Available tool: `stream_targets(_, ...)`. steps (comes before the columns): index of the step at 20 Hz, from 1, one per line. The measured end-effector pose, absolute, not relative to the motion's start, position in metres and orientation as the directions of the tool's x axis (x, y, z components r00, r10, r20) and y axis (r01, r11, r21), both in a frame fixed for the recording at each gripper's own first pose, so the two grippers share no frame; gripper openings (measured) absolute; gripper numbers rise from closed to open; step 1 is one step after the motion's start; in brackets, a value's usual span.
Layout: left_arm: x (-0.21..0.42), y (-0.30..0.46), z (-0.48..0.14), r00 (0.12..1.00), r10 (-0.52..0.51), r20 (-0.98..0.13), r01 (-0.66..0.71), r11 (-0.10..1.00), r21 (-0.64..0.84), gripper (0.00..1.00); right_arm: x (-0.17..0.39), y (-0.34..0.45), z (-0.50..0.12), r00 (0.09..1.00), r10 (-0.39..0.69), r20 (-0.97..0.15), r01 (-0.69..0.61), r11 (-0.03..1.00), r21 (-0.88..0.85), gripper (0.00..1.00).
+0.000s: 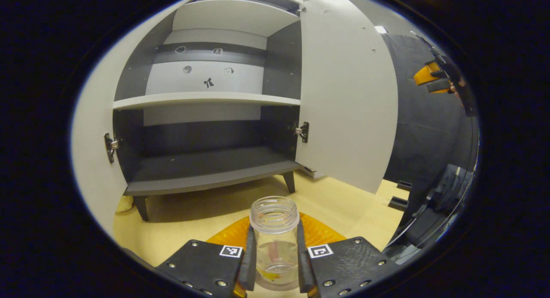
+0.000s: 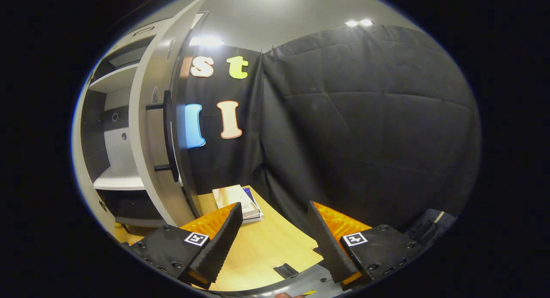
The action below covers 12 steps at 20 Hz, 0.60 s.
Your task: Grasp the bottle in the cabinet with the left hand and place it on the coaster, then close the right door with the right hand and the left door with the left hand.
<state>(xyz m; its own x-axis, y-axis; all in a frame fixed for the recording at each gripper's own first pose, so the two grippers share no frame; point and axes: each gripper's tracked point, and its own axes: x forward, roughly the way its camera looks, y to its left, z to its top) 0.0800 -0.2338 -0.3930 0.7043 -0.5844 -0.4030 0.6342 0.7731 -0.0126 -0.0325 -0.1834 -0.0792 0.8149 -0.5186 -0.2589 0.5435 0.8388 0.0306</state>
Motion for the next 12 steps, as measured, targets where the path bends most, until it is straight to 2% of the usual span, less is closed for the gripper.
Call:
stream_targets(4,0.072,-0.238,-0.396,0.7,-0.589,-0.405,0.642,0.767,-0.005,0.42,-0.032,-0.169,-0.084,0.82,-0.511,-0.256,0.534,0.845,0.022,0.96)
stream_targets(5,0.069,-0.236,-0.395,0.696,-0.592,-0.407,0.648,0.762,-0.001,0.47,-0.033,-0.165,-0.087,0.821,-0.507,-0.263,0.531,0.847,0.024,0.98)
stream_targets(7,0.063,-0.238,-0.394,0.677,-0.605,-0.419,0.662,0.749,-0.012,0.47,-0.036,-0.161,-0.093,0.817,-0.505,-0.277,0.534,0.845,0.037,0.98)
stream_targets(8,0.062,-0.238,-0.393,0.673,-0.609,-0.419,0.666,0.746,-0.014,0.42,-0.039,-0.16,-0.094,0.813,-0.511,-0.279,0.541,0.84,0.041,0.96)
stream_targets(9,0.061,-0.236,-0.393,0.669,-0.614,-0.419,0.671,0.742,-0.016,0.42,-0.042,-0.161,-0.096,0.807,-0.52,-0.28,0.552,0.833,0.043,0.96)
stream_targets(10,0.061,-0.236,-0.392,0.666,-0.618,-0.418,0.673,0.74,-0.022,0.47,-0.046,-0.162,-0.096,0.8,-0.531,-0.28,0.563,0.825,0.044,0.96)
stream_targets(12,0.056,-0.236,-0.389,0.654,-0.632,-0.416,0.678,0.733,-0.047,0.47,-0.05,-0.163,-0.097,0.789,-0.547,-0.28,0.581,0.813,0.048,0.96)
